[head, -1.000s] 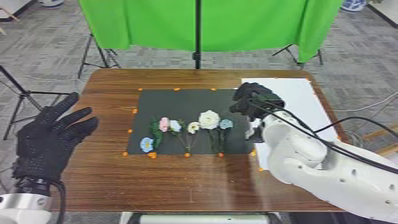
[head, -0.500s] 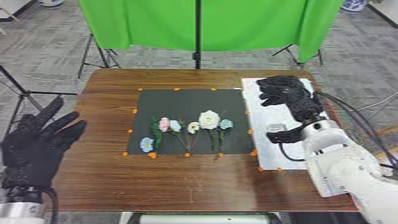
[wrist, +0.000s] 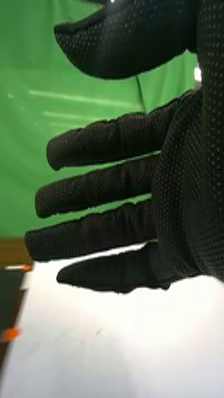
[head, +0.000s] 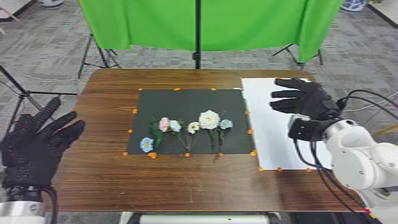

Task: Arrange flowers

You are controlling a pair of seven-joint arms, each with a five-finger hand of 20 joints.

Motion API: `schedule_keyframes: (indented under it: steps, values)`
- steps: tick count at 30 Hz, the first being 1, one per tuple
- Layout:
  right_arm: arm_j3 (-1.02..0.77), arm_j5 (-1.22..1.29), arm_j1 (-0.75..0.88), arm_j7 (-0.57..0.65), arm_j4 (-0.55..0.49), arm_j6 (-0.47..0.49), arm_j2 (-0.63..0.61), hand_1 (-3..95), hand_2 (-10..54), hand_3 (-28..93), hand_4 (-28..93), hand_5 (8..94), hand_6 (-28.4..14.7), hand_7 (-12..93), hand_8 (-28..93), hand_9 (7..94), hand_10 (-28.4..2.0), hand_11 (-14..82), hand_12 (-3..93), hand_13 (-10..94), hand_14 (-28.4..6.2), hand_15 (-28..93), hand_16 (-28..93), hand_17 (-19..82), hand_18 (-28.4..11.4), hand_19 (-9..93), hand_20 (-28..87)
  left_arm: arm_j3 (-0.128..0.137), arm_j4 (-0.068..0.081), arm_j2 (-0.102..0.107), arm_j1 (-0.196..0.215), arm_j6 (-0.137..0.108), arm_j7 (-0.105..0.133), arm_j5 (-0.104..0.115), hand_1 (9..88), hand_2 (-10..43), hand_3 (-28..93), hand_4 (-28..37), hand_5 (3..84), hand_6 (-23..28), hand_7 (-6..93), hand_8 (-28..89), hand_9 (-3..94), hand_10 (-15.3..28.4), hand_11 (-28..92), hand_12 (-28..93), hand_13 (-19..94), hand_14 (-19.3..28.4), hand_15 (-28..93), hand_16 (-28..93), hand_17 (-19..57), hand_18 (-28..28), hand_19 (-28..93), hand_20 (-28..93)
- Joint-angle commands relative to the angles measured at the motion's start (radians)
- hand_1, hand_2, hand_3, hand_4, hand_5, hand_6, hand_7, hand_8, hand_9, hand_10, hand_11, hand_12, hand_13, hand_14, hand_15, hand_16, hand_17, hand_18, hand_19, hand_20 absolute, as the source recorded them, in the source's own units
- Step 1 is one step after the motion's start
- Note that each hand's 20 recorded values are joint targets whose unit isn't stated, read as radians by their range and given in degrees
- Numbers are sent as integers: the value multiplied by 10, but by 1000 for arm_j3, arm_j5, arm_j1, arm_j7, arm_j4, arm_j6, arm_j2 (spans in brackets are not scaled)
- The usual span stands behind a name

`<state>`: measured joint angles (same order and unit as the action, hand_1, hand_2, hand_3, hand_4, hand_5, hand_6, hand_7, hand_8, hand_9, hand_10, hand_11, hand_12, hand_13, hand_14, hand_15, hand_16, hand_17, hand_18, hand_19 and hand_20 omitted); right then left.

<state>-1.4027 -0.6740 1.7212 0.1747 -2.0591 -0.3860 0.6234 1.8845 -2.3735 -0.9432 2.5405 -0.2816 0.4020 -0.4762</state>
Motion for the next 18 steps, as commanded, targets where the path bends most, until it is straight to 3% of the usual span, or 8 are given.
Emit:
schedule_keyframes:
  steps: [1,3,6,11,18]
  values:
    - [-16,-11,27,-45,0,15,-7,194,43,806,-274,511,-10,161,-127,553,-159,149,127,465,-187,371,117,108,-252,553,118,-9,13,-7,24,14,14,20,150,74,753,-283,327,62,119,-82,315,191,248,135,252,283,522,-86,-60,283,524,329]
    - [-25,14,36,-48,-2,22,-6,191,44,807,-273,509,-10,160,-126,552,-160,148,127,464,-187,372,119,107,-251,551,121,-13,17,-10,14,16,6,22,151,75,752,-283,324,63,118,-81,315,191,247,135,251,283,519,-83,-59,284,521,328]
    - [-32,9,54,-60,-5,16,-16,189,45,807,-273,506,-9,159,-125,549,-161,146,128,463,-188,372,120,104,-251,549,124,-18,17,-1,19,19,19,25,151,75,752,-283,324,63,119,-81,314,192,247,136,251,284,517,-80,-59,284,521,328]
    - [-39,35,63,-69,-7,19,-17,186,48,808,-274,505,-8,157,-124,550,-161,147,129,463,-188,376,123,101,-250,546,130,-27,25,2,-5,22,13,25,152,75,752,-283,323,64,119,-81,314,192,248,137,253,284,516,-77,-52,284,523,334]
    - [-34,47,69,-75,-8,30,-16,183,50,809,-274,505,-8,157,-123,552,-161,149,130,464,-187,384,123,100,-249,544,136,-26,22,2,-6,15,5,28,154,76,752,-283,323,65,122,-81,315,194,251,137,255,284,520,-77,-38,284,533,345]
